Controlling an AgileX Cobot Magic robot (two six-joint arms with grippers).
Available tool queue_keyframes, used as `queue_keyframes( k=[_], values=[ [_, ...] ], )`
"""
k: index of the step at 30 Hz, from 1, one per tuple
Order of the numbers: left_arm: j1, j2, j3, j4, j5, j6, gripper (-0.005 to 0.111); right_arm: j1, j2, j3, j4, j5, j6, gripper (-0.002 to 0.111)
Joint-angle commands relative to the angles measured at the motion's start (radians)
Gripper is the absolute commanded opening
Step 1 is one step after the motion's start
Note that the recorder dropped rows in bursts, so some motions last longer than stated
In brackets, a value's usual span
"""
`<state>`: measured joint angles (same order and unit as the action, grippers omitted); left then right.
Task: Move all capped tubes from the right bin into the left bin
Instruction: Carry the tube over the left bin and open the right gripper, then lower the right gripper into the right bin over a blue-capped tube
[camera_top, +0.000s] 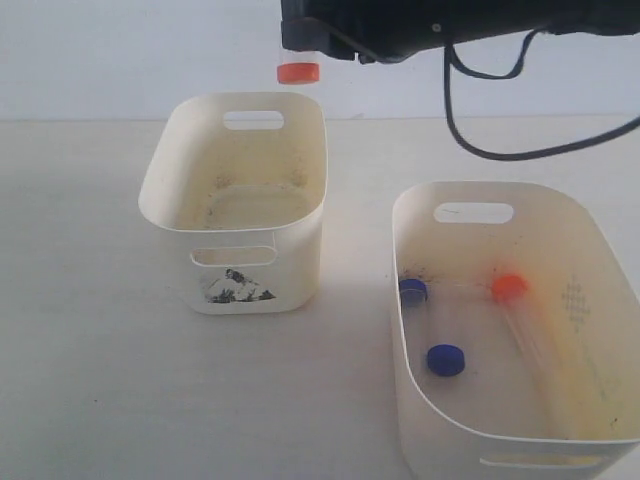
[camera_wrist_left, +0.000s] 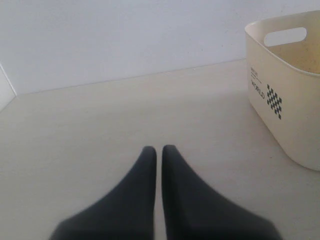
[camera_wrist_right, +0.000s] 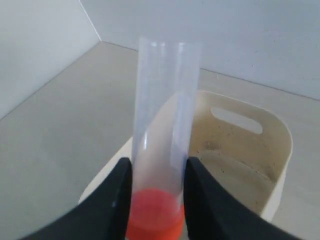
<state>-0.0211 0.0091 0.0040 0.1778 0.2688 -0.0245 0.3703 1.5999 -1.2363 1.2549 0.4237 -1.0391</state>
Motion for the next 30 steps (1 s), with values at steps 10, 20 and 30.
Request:
queue_keyframes(
  k=[10, 20, 30],
  values=[
    [0.001, -0.001, -0.004, -0.001, -0.008, -0.012, 0.004, -0.001, -0.084, -0.092, -0.529, 0.138, 0.593, -0.001],
    [0.001, -0.001, -0.004, -0.001, -0.008, -0.012, 0.004, -0.001, -0.269, -0.005, -1.123, 0.660, 1.125, -0.001],
    [0.001, -0.001, -0.004, -0.001, -0.008, -0.012, 0.004, -0.001, -0.390, 0.377, -1.137, 0.419, 1.375, -0.001]
  ],
)
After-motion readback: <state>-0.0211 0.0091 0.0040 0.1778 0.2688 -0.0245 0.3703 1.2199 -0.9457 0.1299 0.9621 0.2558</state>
